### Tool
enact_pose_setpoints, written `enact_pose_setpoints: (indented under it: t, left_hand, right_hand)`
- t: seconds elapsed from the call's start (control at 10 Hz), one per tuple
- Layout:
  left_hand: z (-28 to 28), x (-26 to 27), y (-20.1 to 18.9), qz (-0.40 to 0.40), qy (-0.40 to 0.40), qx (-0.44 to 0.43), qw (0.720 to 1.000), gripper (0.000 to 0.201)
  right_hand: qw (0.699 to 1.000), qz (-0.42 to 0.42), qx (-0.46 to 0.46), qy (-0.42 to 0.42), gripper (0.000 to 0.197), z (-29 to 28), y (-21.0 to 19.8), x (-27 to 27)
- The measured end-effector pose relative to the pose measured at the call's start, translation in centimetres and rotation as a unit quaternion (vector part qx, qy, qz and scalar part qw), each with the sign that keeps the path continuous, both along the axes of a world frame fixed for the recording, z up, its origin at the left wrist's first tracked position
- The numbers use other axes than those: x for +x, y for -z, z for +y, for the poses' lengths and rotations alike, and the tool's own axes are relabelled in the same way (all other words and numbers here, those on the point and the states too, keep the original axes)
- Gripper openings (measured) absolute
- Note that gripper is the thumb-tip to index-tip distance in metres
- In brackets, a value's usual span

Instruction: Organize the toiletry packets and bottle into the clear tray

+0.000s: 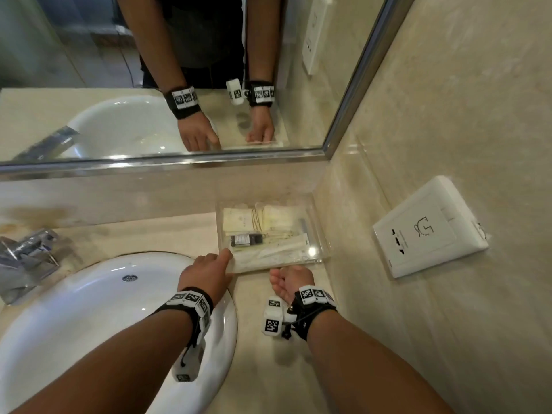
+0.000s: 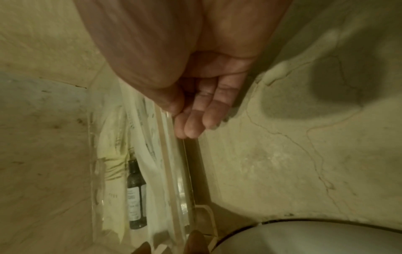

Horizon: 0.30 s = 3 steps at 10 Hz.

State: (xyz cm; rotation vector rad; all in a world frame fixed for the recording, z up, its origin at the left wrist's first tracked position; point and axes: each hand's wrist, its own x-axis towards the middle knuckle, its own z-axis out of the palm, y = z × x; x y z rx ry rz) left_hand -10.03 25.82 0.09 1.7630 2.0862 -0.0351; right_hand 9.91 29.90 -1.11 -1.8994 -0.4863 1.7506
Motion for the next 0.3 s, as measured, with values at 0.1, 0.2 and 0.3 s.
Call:
enact_pose_setpoints:
  t: [0.1,0.2,0.3]
  left_hand:
    - [-0.8,0.1,-0.4,-0.02,-0.001,-0.015,1.0,0.044]
    - [-2.1,-0.4,-1.6,-0.003,0.025,-0.013,1.0,0.054]
    - [-3.9,-1.0,-2.7,0.003,0.027,-0.025,0.999,0.057]
  right_hand:
    - [1.0,-0.012,-0.008,-0.02,0.017,-0.9,-0.2,0.3]
    - [0.999,0.008,0.004,-0.036,0.013,-1.9,-1.3,1.0]
    - [0.998,0.022,0.022,-0.059,0.009,-3.4,-2.6,1.6]
